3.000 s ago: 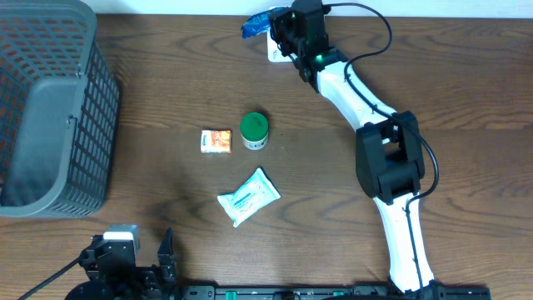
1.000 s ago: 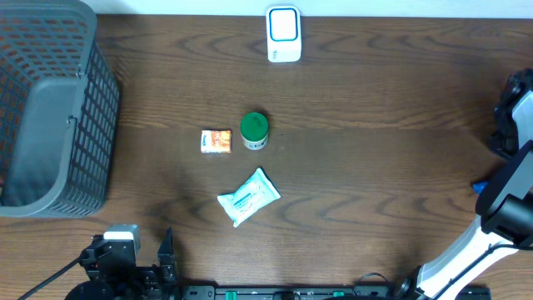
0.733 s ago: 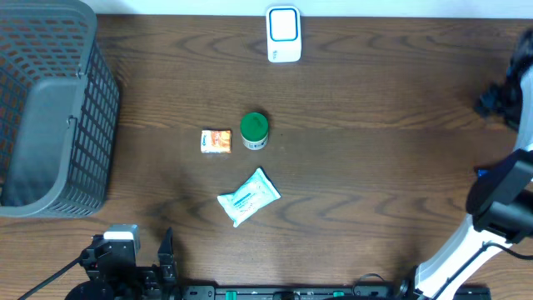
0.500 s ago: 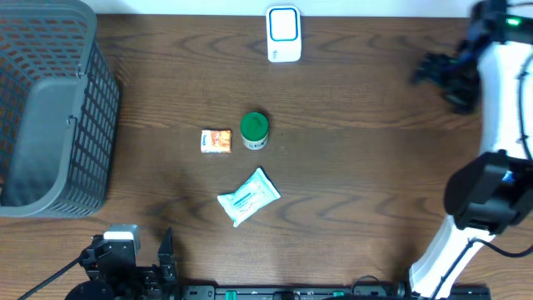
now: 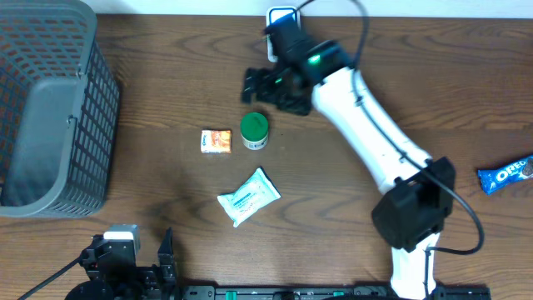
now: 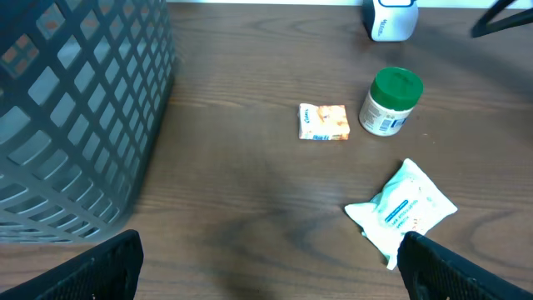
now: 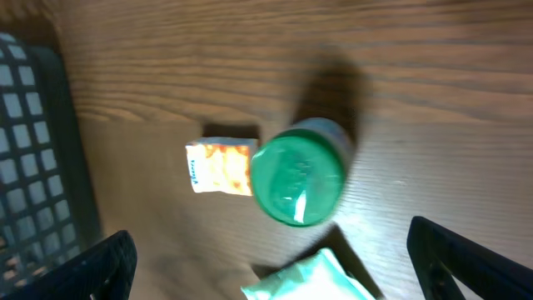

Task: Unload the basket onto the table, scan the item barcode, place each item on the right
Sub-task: 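Reach right gripper to the green-capped jar and grasp it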

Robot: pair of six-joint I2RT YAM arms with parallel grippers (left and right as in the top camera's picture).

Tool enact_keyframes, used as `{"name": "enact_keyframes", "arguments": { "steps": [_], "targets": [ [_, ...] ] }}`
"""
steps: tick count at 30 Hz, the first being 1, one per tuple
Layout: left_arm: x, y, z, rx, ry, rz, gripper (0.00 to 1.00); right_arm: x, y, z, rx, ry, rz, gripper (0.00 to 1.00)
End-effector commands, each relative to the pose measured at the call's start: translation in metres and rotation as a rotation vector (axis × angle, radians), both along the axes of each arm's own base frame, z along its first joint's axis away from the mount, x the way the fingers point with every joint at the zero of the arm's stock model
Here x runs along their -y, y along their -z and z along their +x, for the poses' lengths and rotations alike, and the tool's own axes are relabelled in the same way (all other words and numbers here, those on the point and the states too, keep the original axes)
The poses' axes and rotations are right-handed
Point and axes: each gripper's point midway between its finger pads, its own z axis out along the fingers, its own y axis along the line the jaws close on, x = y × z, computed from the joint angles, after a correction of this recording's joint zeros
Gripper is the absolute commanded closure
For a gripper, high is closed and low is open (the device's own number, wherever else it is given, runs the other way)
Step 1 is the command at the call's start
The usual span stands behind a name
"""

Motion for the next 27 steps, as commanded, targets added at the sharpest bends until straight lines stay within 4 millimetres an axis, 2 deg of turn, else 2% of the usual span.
{"name": "enact_keyframes", "arguments": {
  "steps": [1,4,7,14,20,24,27],
  "targets": [
    [-0.002,-0.001,-0.001,0.007,-0.004,0.011,0.02,-0.01,0.035,0.003,0.008,0.088,-0.107,0.01],
    [-0.002,-0.001,-0.001,0.007,-0.004,0.011,0.02,-0.016,0.059,0.0,-0.005,0.121,-0.164,0.01],
    [-0.002,-0.001,-0.001,0.007,-0.004,0.011,0.02,-0.014,0.075,0.001,-0.025,0.134,-0.19,0.01],
    [-0.002,-0.001,-0.001,0.007,-0.004,0.011,0.02,-0.008,0.084,0.004,-0.026,0.152,-0.225,0.01],
    [-0.002,-0.001,-0.001,0.007,-0.004,0.011,0.02,-0.011,0.134,-0.015,-0.165,0.115,-0.259,0.01],
    [-0.002,-0.001,-0.001,0.007,-0.004,0.011,0.02,-0.013,0.142,-0.014,-0.178,0.113,-0.253,0.02],
    [-0.002,-0.001,-0.001,0.007,-0.004,0.011,0.02,-0.015,0.141,-0.012,-0.168,0.115,-0.244,0.12]
  ]
}}
